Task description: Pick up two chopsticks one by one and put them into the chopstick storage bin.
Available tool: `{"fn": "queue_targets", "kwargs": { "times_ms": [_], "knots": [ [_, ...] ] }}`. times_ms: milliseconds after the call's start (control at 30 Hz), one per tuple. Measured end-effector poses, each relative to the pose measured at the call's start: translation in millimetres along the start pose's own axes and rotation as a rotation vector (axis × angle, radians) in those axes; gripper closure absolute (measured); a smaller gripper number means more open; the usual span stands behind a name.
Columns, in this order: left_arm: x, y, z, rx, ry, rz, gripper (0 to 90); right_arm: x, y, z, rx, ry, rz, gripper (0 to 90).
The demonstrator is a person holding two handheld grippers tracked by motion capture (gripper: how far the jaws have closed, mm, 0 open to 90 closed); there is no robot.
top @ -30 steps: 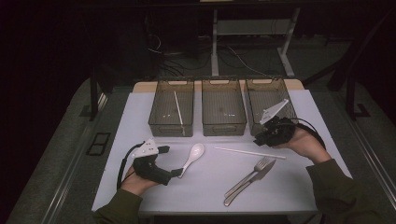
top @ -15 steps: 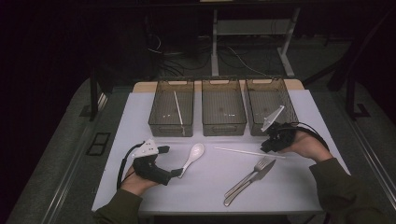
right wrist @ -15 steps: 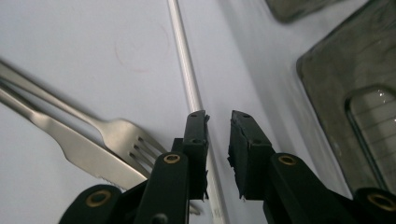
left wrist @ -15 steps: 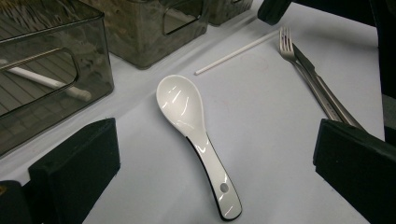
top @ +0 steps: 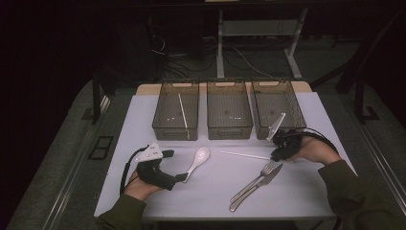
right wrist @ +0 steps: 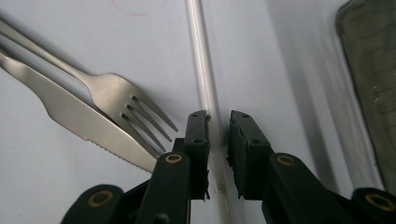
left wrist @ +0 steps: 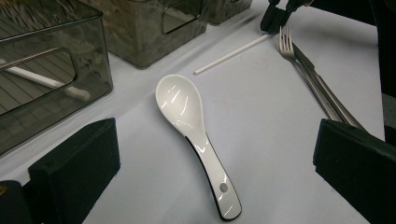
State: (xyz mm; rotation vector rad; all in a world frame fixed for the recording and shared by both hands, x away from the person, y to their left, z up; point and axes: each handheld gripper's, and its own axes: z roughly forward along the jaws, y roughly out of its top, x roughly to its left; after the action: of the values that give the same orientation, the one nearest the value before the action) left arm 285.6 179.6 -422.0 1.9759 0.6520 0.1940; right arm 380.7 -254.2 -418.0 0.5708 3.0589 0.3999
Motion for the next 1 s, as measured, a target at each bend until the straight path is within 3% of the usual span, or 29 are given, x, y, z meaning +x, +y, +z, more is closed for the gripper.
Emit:
{"fn": "queue_targets", "kwargs": {
  "times_ms": [233,433,1000],
  "knots": [
    [-0.2,-0.1,0.4,0.001,0.000,0.001,0.0,-0.1,3.8,3.4,0.025,0.006,-0.014,77.9],
    [-0.4,0.2,0.5,0.000,-0.002,0.000,0.0,3.0,10.4,4.7,0.074,-0.018,-0.048,79.0],
    [-0.6,0.5,0.6,0.001,-0.004,0.002,0.0,3.6,14.5,5.6,0.101,-0.029,-0.076,83.3]
  ]
}}
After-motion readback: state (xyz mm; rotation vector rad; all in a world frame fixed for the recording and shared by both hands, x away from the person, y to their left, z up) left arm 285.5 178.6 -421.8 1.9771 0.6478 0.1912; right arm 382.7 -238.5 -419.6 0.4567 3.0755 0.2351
